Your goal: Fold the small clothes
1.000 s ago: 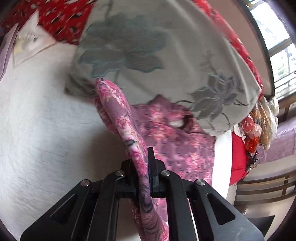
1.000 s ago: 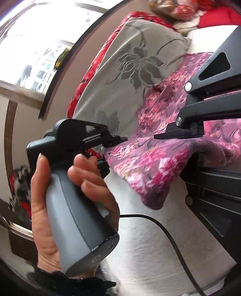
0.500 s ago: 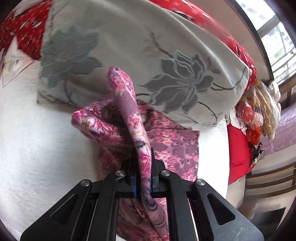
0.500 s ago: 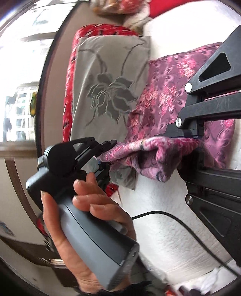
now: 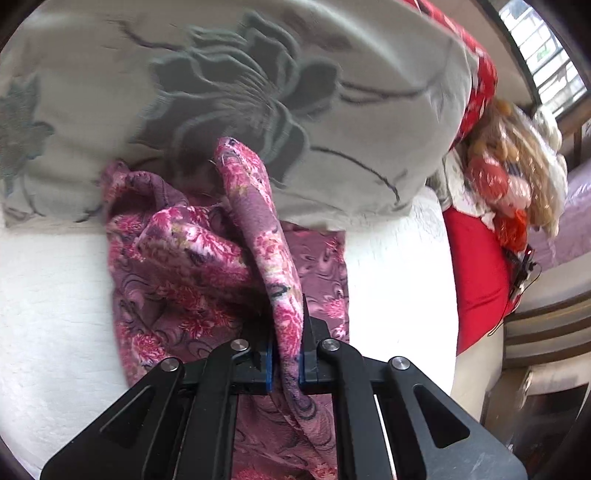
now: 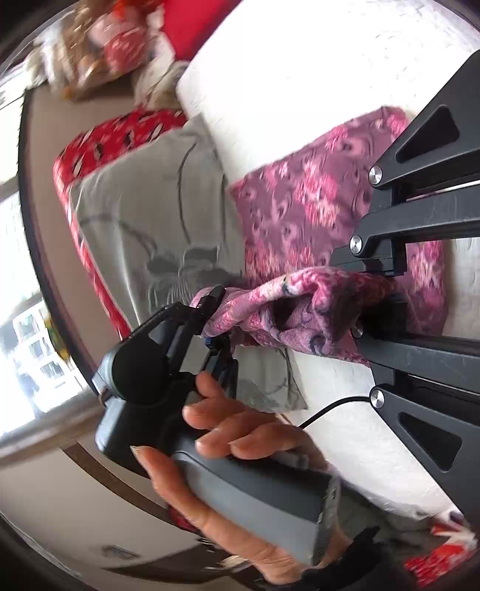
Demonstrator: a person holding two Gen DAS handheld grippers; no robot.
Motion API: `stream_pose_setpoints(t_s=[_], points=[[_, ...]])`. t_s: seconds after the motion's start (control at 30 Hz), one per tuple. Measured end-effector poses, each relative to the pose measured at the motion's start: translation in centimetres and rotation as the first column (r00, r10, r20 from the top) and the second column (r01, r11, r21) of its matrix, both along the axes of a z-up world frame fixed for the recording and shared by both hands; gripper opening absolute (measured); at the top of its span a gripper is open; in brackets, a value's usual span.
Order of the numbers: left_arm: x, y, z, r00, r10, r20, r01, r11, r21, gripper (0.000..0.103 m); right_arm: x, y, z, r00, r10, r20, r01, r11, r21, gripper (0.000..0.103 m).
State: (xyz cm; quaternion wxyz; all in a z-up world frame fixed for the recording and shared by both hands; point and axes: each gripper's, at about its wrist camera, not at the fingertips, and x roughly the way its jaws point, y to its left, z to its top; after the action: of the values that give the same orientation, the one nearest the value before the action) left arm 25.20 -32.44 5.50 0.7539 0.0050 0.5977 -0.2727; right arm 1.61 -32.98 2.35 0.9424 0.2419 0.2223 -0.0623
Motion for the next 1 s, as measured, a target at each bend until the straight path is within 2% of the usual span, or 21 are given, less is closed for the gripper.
stream_pose_setpoints(t_s=[0.13, 0.33, 0.43, 0.5, 0.6, 0.63, 0.7, 0.77, 0.83, 0.87, 0.9, 0.93, 1.0], points=[[-0.7, -3.0, -1.8, 0.999, -0.031, -0.018, 0.031, 0.999, 0.042, 0.006, -0.9, -3.3, -1.8, 0.998, -0.052, -0.024, 0.054, 0.995, 0.085, 0.006], [-1.0, -5.6, -5.2, 0.996, -0.037, -0.081, 0.044, 0.996, 0.081, 0.01, -1.5, -5.3, -3.9, 0.995, -0.085, -0.056, 0.093, 0.985, 0.146, 0.006], [-1.1, -5.5, -5.4, 0.995, -0.024, -0.101, 0.027, 0.999, 0.032, 0.015, -1.5, -6.5, -5.6, 0.991, -0.094, -0.093, 0.111, 0.973, 0.201, 0.006], [-1.1, -4.8, -4.7, 0.994, -0.024, -0.107, 0.02, 0.999, -0.04, 0.018, -1.3, -7.1, -6.8, 0.988, -0.094, -0.124, 0.122, 0.963, 0.239, 0.008], [-0.6, -2.5, -2.2, 0.997, 0.005, -0.083, -0.015, 0.992, -0.123, 0.021, -0.9, -8.1, -8.8, 0.976, -0.081, -0.201, 0.143, 0.937, 0.318, 0.017], [-0.1, -1.1, -1.2, 0.998, 0.028, -0.065, -0.036, 0.99, -0.138, 0.028, -0.9, -8.1, -8.8, 0.976, -0.081, -0.201, 0.143, 0.937, 0.318, 0.019], [0.5, 1.0, -0.2, 0.997, 0.063, -0.035, -0.068, 0.988, -0.14, 0.039, -1.2, -8.9, -9.0, 0.968, -0.067, -0.242, 0.153, 0.921, 0.359, 0.023], [1.1, 4.1, 0.4, 0.995, 0.1, 0.012, -0.098, 0.988, -0.119, 0.042, -1.7, -9.2, -8.5, 0.967, -0.073, -0.243, 0.159, 0.919, 0.359, 0.024], [1.4, 6.9, 0.3, 0.991, 0.126, 0.045, -0.122, 0.989, -0.085, 0.043, -2.9, -10.3, -6.5, 0.975, -0.115, -0.19, 0.175, 0.923, 0.344, 0.028], [1.5, 8.2, -0.2, 0.988, 0.143, 0.053, -0.139, 0.988, -0.067, 0.043, -3.3, -11.6, -4.3, 0.976, -0.172, -0.135, 0.206, 0.93, 0.305, 0.035], [1.4, 9.8, -1.0, 0.986, 0.161, 0.048, -0.158, 0.986, -0.054, 0.043, -2.7, -12.5, -3.1, 0.979, -0.18, -0.098, 0.201, 0.937, 0.287, 0.04], [1.2, 10.6, -1.6, 0.985, 0.171, 0.038, -0.169, 0.984, -0.05, 0.043, -2.7, -12.5, -3.1, 0.979, -0.18, -0.098, 0.201, 0.937, 0.287, 0.047], [0.6, 12.4, -3.6, 0.981, 0.193, -0.008, -0.193, 0.981, -0.036, 0.043, -0.3, -13.7, -1.7, 0.985, -0.155, -0.076, 0.17, 0.951, 0.259, 0.052]])
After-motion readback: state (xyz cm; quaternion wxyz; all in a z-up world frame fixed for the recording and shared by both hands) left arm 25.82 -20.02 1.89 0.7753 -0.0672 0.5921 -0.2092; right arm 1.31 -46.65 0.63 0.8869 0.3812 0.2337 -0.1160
